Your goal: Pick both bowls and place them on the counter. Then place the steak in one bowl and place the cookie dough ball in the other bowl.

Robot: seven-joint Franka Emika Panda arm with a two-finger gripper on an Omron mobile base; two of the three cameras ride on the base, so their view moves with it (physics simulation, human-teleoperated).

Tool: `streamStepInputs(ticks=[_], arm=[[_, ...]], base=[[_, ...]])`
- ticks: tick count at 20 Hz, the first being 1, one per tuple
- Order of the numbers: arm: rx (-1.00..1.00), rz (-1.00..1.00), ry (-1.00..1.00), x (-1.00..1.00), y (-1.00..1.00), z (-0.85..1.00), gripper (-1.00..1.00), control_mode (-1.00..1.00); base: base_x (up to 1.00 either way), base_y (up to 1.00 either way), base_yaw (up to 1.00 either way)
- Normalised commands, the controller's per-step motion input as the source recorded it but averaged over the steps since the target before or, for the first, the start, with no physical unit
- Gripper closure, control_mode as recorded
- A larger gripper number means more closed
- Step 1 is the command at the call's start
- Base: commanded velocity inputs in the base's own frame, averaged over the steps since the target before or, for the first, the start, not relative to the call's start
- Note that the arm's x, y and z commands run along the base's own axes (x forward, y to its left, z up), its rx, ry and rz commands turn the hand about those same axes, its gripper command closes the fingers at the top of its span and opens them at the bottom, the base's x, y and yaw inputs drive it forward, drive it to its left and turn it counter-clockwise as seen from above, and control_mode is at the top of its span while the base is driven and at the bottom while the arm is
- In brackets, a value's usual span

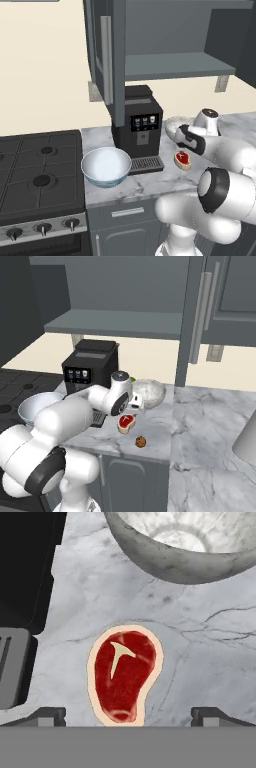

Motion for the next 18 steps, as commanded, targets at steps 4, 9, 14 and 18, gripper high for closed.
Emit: streamStepInputs(ticks=[4, 9, 14, 18], arm=[[-0.18, 0.20, 0.11, 0.01, 0.05, -0.29, -1.00, -1.00], [-0.12, 0.14, 0.01, -0.02, 0.00, -0.32, -1.00, -1.00], [0.00, 0.09, 0.00, 0.00, -0.06, -0.27, -1.00, -1.00], [0.00, 0.08, 0.00, 0.01, -0.15, -0.05, -1.00, -1.00]], base=[[0.00, 0.00, 0.00], [0.00, 0.00, 0.00], [0.00, 0.00, 0.00], [0.00, 0.00, 0.00]])
